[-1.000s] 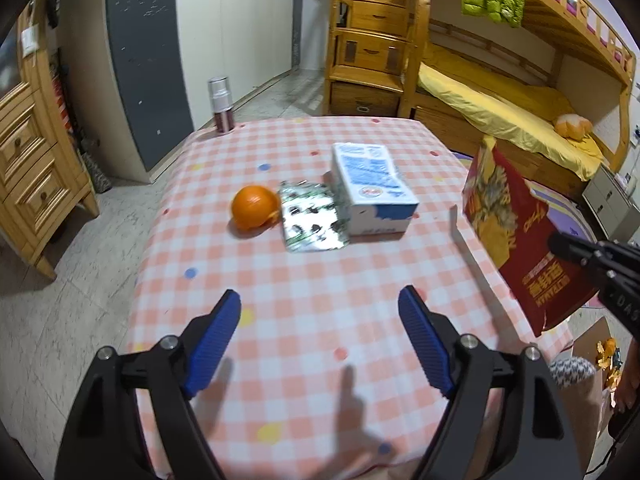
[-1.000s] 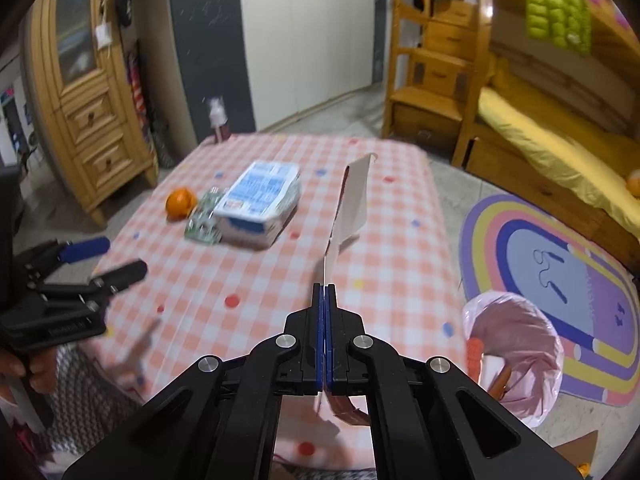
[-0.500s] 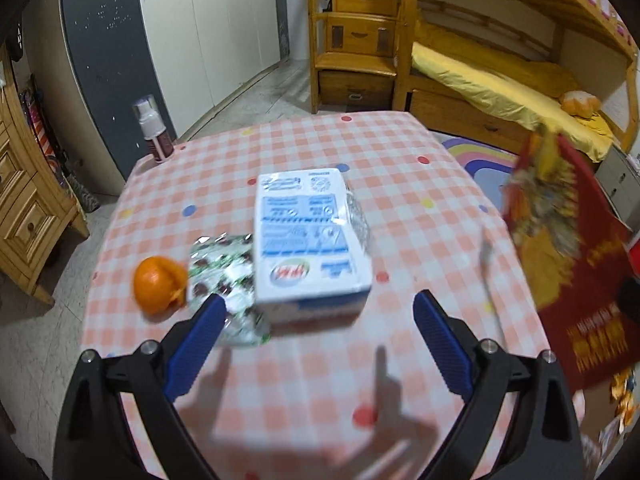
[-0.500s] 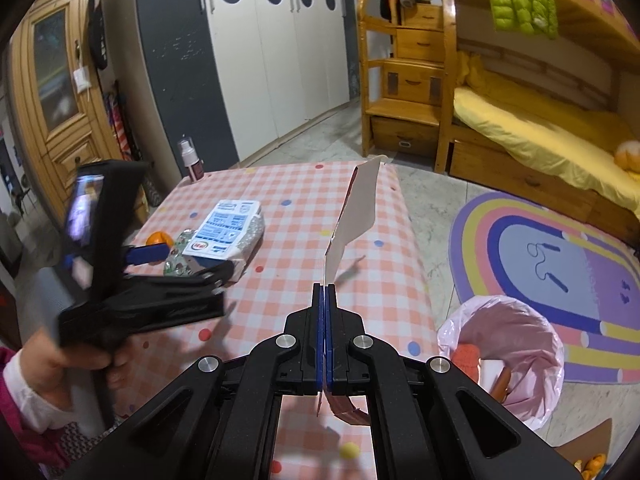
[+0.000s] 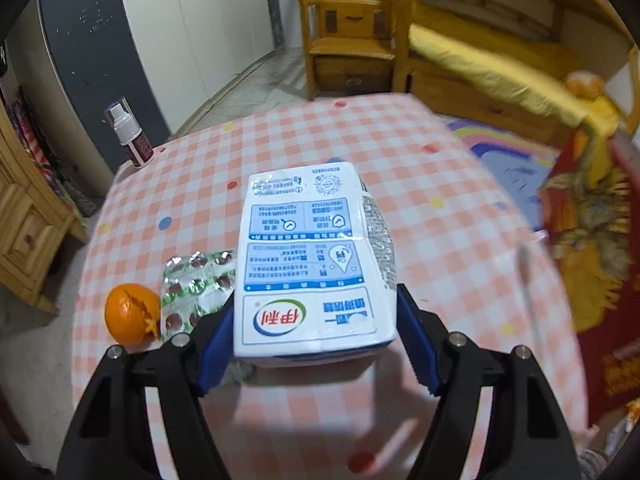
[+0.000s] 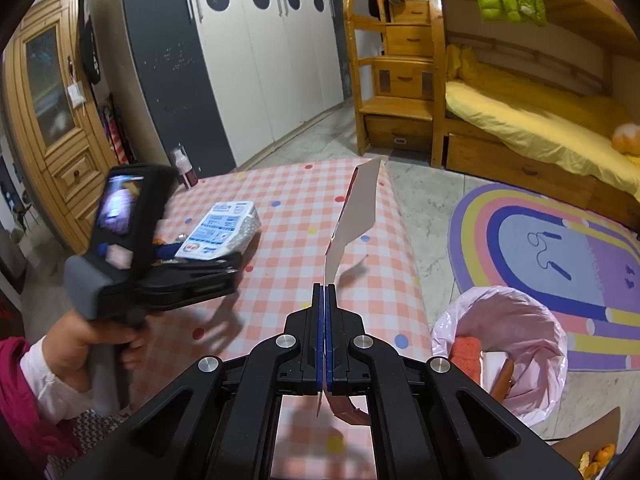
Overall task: Collect trash
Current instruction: 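Grasp the white Yili milk carton with the left gripper while the right gripper holds the red bag, then carry the milk carton and red bag over the pink bin and open both grippers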
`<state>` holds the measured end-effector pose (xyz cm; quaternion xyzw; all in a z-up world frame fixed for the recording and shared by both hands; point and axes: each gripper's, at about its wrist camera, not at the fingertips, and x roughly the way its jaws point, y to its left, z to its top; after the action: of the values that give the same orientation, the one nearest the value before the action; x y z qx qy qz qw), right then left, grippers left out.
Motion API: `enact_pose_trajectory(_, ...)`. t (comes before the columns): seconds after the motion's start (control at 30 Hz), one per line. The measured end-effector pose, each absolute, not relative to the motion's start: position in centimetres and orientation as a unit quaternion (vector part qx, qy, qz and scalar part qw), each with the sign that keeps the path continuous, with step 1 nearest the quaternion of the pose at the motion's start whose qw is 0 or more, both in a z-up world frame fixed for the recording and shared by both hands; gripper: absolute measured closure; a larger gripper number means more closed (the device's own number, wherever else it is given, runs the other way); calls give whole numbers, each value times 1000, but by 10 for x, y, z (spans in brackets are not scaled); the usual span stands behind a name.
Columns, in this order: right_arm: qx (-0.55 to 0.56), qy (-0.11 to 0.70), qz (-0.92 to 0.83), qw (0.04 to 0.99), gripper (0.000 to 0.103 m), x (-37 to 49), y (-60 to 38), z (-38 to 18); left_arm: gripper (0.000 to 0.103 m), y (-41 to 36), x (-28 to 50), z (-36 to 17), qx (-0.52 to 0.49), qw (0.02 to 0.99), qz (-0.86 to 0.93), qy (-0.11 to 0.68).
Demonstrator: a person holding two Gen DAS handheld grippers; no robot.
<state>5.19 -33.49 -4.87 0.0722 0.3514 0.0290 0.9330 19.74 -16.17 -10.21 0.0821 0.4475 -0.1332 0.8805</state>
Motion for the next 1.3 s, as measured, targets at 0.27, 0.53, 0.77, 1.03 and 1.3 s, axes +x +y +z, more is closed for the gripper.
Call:
enact_pose_trajectory(0.27, 85, 337, 12, 938, 103, 32, -351, -44, 33, -152, 133, -58, 25, 887, -219, 406)
enact_pose_trajectory(0.53, 122, 327, -56, 935, 103, -2, -406, -48, 33, -216, 97, -44, 57, 870, -301, 386)
enact_pose_trajectory(0.77, 144, 340, -124, 921, 103, -24, -459, -72, 32, -302, 89, -60, 93, 834, -368, 400)
enact_pose_trajectory(1.03, 186, 343, -151, 908, 103, -16, -513, -104, 32, -380, 106, -91, 112, 802, -409, 421)
enact_pose_trajectory(1.3, 220, 322, -163, 906, 100, 2, -553, -121, 29, -432, 126, -104, 115, 791, -432, 418)
